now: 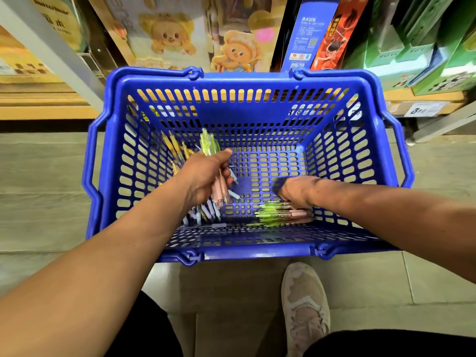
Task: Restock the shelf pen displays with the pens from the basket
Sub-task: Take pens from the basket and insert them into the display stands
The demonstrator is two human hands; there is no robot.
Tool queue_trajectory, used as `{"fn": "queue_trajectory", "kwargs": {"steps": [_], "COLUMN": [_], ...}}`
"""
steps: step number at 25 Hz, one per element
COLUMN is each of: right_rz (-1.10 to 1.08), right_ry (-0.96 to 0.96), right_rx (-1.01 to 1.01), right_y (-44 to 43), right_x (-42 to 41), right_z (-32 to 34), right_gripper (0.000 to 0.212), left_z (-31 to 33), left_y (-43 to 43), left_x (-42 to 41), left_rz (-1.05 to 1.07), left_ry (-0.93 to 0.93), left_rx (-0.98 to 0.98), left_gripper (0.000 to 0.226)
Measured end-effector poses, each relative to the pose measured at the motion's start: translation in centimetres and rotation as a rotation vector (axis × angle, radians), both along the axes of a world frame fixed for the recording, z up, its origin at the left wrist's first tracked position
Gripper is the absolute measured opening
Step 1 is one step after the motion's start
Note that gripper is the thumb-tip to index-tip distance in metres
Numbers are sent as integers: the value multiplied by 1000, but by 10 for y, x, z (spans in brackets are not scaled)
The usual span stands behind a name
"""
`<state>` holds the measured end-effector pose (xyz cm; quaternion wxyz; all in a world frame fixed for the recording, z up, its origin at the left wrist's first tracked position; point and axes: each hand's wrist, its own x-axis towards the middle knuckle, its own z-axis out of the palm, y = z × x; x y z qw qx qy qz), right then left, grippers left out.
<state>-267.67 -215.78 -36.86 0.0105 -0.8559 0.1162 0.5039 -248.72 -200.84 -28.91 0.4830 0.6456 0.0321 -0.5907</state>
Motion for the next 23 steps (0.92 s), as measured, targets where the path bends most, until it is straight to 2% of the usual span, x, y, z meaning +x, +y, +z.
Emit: {"fn": "queue_trajectory", "kwargs": {"steps": [4,7,10,13,16,21,23], "right_rz": [-42,-36,-333,-806,-1174,-1316,-1302], "right_ry": [5,-23,-261,-556,-662,-710,-735], "right_rx": [18,11,165,487,797,808,790], "right_y": [7,3,-5,0,21,37,36], "right_x": [5,11,29,50,70,80,78], "right_z": [0,5,20,41,59,64,65], "right_gripper": [27,13,17,25,23,12,10], "left_z": [1,-1,-3,-6,-7,-3,-3], "left_y": [0,0,-2,-4,-3,-2,-2], "left_x": [0,-1,-4,-7,-8,-6,-6], "left_rz": [25,44,60,64,61,82,64], "left_ry": [17,4,-34,-70,-74,-12,-8], "left_rx": [-15,-11,21,49,46,16,16], "left_gripper": [14,11,13,15,24,32,40]}}
